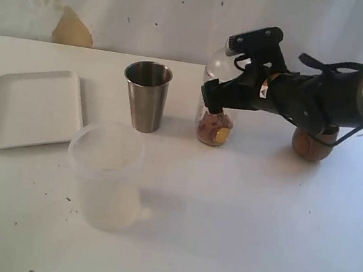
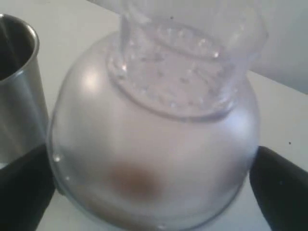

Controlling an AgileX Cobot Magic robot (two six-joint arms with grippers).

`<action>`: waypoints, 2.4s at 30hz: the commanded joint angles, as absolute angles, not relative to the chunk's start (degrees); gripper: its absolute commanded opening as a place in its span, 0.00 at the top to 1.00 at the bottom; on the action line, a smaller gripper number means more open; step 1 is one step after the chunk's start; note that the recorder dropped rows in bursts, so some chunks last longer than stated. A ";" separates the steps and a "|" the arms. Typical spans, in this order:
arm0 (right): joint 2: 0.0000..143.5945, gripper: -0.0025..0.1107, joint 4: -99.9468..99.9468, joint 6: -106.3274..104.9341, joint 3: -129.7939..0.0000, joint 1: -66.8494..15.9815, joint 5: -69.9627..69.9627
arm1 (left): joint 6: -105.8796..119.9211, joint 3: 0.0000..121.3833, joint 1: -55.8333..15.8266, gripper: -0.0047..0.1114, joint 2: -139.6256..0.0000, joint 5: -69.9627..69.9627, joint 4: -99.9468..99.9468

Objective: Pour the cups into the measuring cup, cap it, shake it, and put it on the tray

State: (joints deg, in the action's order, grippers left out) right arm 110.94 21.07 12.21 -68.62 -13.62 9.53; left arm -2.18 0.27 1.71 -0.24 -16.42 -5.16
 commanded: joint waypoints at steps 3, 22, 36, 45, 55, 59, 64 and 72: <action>107.09 0.07 20.82 12.13 -66.41 -13.77 7.29 | -2.30 0.00 1.72 0.96 0.00 -16.09 -4.88; 87.53 0.07 20.82 15.89 -61.78 -14.94 -3.33 | -2.30 0.00 1.72 0.96 0.00 -16.09 -4.88; 60.59 0.97 0.46 8.72 -57.83 -14.94 -27.10 | -2.30 0.00 1.72 0.96 0.00 -16.09 -4.88; 45.97 0.97 -0.97 7.29 -52.52 -14.94 -35.15 | -2.30 0.00 1.72 0.96 0.00 -16.09 -4.88; 29.94 0.97 -3.04 7.66 -51.59 -14.94 -38.73 | -2.30 0.00 1.72 0.96 0.00 -16.09 -4.88; 25.69 0.97 -3.04 7.66 -51.59 -14.94 -38.73 | -2.30 0.00 1.72 0.96 0.00 -16.09 -4.88; 24.07 0.97 -3.16 7.66 -50.30 -14.83 -37.64 | -2.30 0.00 1.72 0.96 0.00 -16.09 -4.88; 14.57 0.97 -3.16 7.66 -40.24 -14.83 -19.31 | -2.30 0.00 1.72 0.96 0.00 -16.09 -4.88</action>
State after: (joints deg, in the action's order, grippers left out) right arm 17.56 -3.11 7.92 -43.09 -14.87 -26.47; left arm -2.18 0.27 1.71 -0.24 -16.42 -5.16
